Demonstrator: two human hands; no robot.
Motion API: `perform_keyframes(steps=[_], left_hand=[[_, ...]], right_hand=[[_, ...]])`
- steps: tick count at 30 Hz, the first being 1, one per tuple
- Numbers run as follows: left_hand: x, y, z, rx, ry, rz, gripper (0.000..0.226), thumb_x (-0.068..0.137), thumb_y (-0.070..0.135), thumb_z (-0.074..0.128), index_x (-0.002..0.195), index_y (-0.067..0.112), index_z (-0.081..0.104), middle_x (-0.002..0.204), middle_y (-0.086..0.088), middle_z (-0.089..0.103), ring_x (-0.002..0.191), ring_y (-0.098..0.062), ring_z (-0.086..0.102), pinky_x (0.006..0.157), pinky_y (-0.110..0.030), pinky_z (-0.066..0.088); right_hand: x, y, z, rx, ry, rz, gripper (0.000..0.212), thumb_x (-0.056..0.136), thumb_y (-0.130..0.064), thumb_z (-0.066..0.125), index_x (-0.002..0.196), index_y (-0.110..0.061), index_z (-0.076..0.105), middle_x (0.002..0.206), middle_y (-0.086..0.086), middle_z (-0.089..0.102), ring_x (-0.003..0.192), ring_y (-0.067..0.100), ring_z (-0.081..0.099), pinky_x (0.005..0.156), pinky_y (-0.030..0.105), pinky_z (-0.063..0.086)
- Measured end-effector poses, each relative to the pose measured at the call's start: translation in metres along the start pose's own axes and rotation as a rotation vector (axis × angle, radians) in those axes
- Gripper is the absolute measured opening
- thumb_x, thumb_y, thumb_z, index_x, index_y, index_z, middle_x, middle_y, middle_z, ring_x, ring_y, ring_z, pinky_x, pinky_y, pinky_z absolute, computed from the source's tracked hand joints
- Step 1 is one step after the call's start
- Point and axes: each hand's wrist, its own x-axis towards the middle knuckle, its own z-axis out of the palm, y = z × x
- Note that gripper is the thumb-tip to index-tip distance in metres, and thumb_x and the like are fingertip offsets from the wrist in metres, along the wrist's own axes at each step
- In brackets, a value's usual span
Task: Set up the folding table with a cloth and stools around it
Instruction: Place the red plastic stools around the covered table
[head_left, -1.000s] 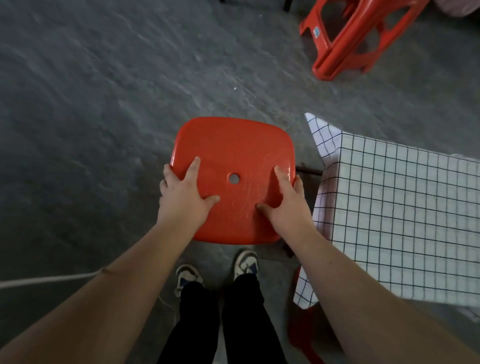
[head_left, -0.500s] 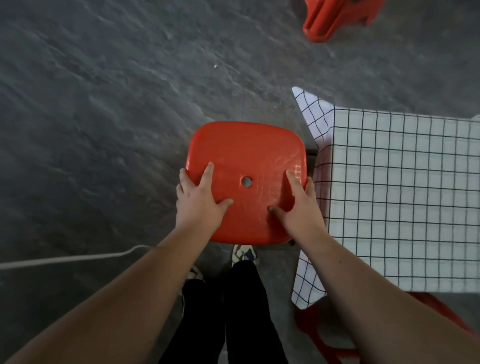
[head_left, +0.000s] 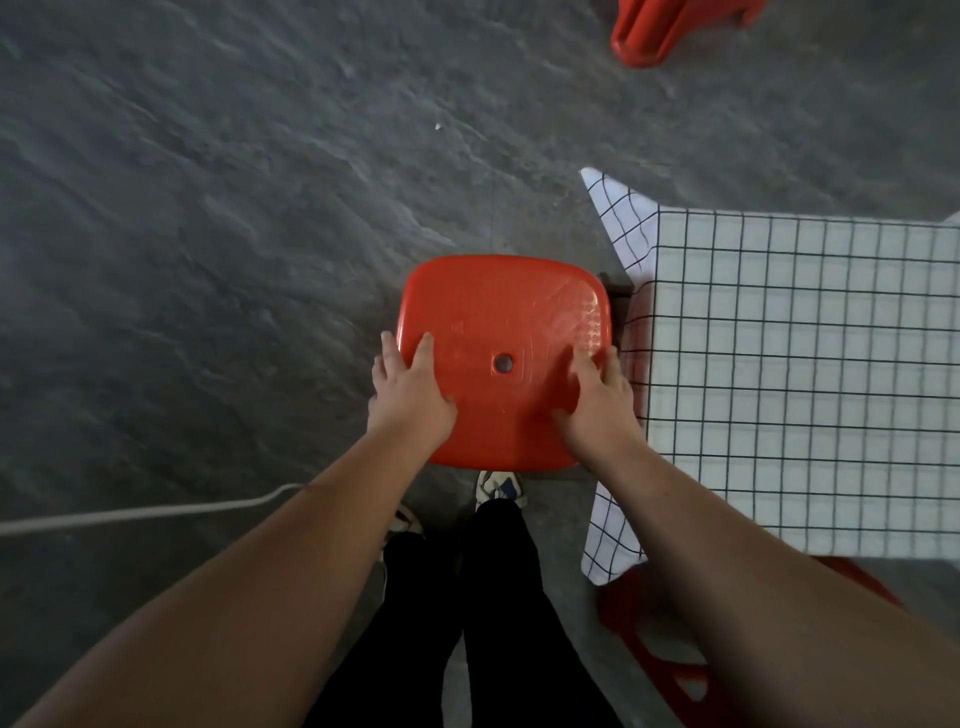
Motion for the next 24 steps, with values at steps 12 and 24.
perform_keyframes(steps=[12, 24], left_hand=[[-0.164, -0.009, -0.212, 0.071, 0.323, 0.337, 0.064, 0.088, 0.024, 0.056, 0.148, 0.022, 0.035, 0.148, -0.003, 0.046, 0.141, -0.025, 0.033, 0.116, -0.048, 0.029], [-0.134, -0.076, -0.402, 0.006, 0.461, 0.418, 0.063, 0.094, 0.027, 0.055, 0.152, 0.021, 0.031, 0.157, -0.006, 0.034, 0.147, -0.029, 0.021, 0.119, -0.047, 0.022]], right_hand=[[-0.162, -0.134, -0.131, -0.023, 0.157, -0.34, 0.071, 0.09, -0.021, 0.062, 0.153, -0.018, 0.03, 0.161, 0.014, 0.023, 0.149, 0.032, 0.014, 0.121, 0.044, 0.015], [-0.185, -0.315, -0.135, -0.175, 0.325, -0.428, 0.073, 0.089, -0.025, 0.062, 0.154, -0.024, 0.028, 0.162, 0.009, 0.025, 0.149, 0.027, 0.018, 0.119, 0.04, 0.019]])
